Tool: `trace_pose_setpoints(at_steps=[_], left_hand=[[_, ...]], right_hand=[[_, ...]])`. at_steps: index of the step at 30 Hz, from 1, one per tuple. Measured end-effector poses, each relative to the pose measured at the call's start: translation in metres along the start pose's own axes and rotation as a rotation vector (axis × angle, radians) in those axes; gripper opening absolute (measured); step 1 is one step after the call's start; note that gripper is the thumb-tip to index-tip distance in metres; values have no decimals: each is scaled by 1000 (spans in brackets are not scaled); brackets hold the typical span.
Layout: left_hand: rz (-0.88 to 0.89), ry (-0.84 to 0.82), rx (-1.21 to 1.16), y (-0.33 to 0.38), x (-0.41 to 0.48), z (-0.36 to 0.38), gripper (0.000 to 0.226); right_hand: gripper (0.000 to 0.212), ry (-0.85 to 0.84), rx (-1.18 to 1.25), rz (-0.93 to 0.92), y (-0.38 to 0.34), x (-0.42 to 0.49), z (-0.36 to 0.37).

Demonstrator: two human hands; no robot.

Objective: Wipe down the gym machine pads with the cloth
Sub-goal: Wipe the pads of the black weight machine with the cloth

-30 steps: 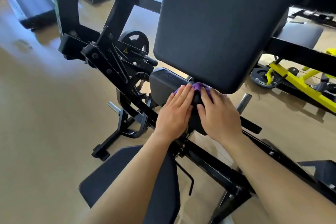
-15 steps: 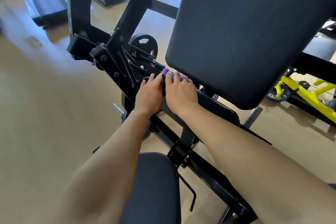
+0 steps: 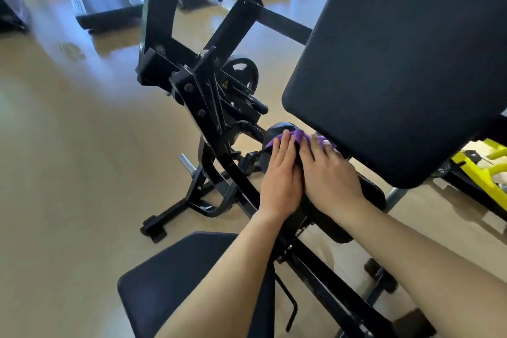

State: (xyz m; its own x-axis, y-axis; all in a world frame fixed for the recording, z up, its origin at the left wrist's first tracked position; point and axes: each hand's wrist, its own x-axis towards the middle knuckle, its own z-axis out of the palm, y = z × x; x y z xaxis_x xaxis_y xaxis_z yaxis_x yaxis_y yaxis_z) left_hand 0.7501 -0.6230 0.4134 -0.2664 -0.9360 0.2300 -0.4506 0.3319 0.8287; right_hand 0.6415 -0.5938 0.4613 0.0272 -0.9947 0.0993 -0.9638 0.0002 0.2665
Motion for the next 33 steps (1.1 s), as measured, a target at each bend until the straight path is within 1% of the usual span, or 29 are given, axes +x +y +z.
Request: trace_pose_setpoints(at_steps=[5,8,9,11,12,13,14,15,17,18,20,21,23,25,26,28,29,31,33], left_hand=[[-8,26,-1,-16,34,-19,60],[-120,29,-123,-24,53,-27,51],[-137,61,-156,-23,56,-29,48],[-147,200,-142,-20,56,-28,45],[-178,271,-139,-16,54,-27,48],[-191,298,-184,-6,48,-26,51],[-173,282,-227,1,43,-23,53],[-123,227,-230,6,40,-19,55],[-18,134,-94,7,39,-12,59],[16,120,-14,3,40,-9,61],[24,118,78,-6,45,-4,64],[-5,133,79,-8,47,-2,63],[-64,168,10,-11,53,2,55],[-99,192,-99,-11,64,0,41],[-129,182,-171,-11,71,-4,34],[-252,132,-330,-23,85,-11,24],[-321,120,-397,-29,89,-17,22],[-468,86,-537,-45,90,-22,30],[-566,63,-706,-55,74,-21,37]], right_hand=[[62,-56,46,-57,-14,46,-13],[61,-103,65,-52,-22,61,-14],[61,-112,83,-52,-22,65,-14],[63,-127,162,-72,-20,69,-15],[67,-138,214,-86,-17,69,-16],[72,-153,258,-94,-13,66,-18],[75,-169,282,-78,-9,59,-21],[77,-178,288,-34,-5,49,-23],[77,-189,263,78,2,22,-24],[76,-191,233,108,5,7,-23],[74,-158,168,122,10,-11,-19],[72,-130,162,126,11,-12,-17],[69,-85,175,134,6,-5,-14],[67,-70,188,122,-8,6,-16],[66,-56,194,116,-16,11,-18],[58,-26,217,107,-27,19,-23],[52,-16,241,98,-29,21,-26],[40,-21,289,77,-27,25,-30],[38,-18,305,52,-23,26,-30]])
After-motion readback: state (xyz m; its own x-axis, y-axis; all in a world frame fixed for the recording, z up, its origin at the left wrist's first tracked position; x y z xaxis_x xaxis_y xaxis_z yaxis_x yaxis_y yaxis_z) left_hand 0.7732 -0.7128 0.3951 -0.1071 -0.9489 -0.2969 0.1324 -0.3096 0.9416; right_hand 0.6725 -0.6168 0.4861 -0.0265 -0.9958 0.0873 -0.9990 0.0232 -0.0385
